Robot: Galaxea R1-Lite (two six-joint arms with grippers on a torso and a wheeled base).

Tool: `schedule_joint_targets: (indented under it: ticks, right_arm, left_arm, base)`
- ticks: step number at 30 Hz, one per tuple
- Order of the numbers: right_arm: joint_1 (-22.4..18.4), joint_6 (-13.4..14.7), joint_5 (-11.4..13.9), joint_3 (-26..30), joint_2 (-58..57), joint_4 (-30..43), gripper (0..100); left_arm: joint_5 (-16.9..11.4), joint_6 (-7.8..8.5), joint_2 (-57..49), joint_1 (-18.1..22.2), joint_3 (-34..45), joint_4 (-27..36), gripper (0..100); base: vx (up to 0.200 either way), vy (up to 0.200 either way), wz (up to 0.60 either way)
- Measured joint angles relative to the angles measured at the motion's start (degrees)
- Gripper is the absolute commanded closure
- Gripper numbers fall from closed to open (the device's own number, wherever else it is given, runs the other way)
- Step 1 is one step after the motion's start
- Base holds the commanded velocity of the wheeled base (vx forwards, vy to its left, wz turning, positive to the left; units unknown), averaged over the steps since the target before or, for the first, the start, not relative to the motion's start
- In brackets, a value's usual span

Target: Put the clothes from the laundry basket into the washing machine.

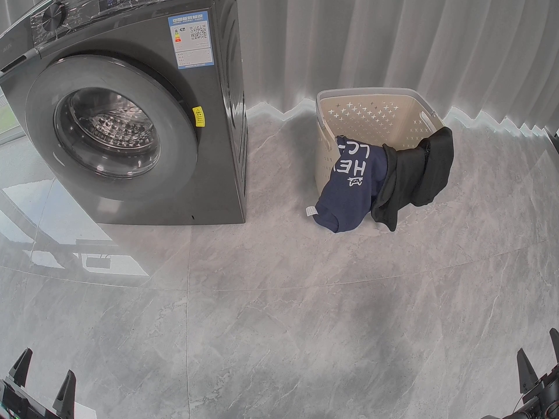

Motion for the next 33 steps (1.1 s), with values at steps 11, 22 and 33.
schedule_joint_targets:
  ticks: [11,22,33]
  right_arm:
    - [0.0,0.0,0.0,0.0,0.0,0.0,0]
    - [0.0,0.0,0.0,0.0,0.0,0.0,0]
    - [0.0,0.0,0.0,0.0,0.0,0.0,0]
  left_arm:
    - [0.0,0.02,0.0,0.0,0.0,0.0,0]
    - [0.0,-0.02,0.0,0.0,0.0,0.0,0]
    - [0.0,-0.04,0.0,0.0,0.0,0.0,0]
  base:
    - [0.0,-0.2,0.0]
    - [0.0,-0.2,0.0]
    - [0.0,-0.2,0.0]
